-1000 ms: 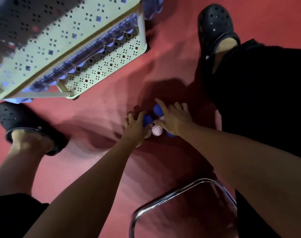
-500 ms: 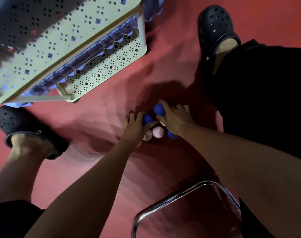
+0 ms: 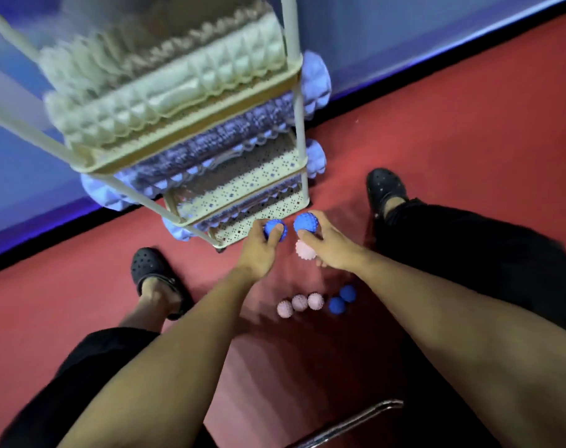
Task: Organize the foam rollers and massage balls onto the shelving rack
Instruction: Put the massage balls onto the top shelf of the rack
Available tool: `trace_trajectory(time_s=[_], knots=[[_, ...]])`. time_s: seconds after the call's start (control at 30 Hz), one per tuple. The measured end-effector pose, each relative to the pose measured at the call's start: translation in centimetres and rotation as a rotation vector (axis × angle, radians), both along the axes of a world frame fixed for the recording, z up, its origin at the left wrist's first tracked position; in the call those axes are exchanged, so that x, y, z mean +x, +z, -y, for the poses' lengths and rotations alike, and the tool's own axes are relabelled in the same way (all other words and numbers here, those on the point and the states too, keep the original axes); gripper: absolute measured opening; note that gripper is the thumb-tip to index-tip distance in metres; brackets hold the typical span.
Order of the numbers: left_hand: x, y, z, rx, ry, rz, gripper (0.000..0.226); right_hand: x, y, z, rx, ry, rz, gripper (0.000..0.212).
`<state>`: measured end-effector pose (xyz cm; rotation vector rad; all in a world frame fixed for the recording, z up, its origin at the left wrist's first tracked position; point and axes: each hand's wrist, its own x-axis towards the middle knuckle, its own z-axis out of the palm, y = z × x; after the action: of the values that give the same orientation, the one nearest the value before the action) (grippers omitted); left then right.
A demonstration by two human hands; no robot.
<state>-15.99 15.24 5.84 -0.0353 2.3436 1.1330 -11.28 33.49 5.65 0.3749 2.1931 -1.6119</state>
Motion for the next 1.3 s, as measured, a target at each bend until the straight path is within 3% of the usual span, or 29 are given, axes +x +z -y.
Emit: trace_trajectory(time_s=[0.2, 0.37, 0.5, 0.63, 0.8, 0.9, 1.07, 1.3], knots=[[0.0, 13.0, 1.6, 0.138, 0.052, -0.225, 0.029, -2.0, 13.3, 1.1, 0.043, 0.089, -0.273, 0.037], [0.0, 23.7, 3.2, 0.097, 0.041, -0.462, 0.03, -2.9, 23.7, 2.0, 0.152, 0.138, -0.469, 0.056], [0.2, 31.8, 4.4, 0.105, 0.042, -0.615, 0.034, -2.5, 32.8, 3.1, 0.288, 0.161, -0.607, 0.046], [0.1, 40.1, 5.6, 0.07, 0.015, -0.762, 0.051, -2.6, 41.9, 3.4, 0.449, 0.164, -0.7, 0.05], [-0.7, 51.0, 5.8, 0.062, 0.013, -0.971, 0.044, -3.8, 53.0, 3.9, 0.594, 0.066, -0.886, 0.046], [-1.9, 56.6, 5.8, 0.054, 0.028, -1.101, 0.053, -5.3, 58.7, 4.2, 0.649, 0.004, -1.026, 0.049], [-4.8, 63.6, 5.4, -0.025, 0.017, -1.229, 0.051, -8.8, 65.5, 3.7, 0.755, -0.058, -1.089, 0.047], [-10.4, 68.1, 5.3, -0.046, 0.036, -1.231, 0.045, -15.0, 68.9, 3.3, 0.859, -0.043, -1.14, 0.049]])
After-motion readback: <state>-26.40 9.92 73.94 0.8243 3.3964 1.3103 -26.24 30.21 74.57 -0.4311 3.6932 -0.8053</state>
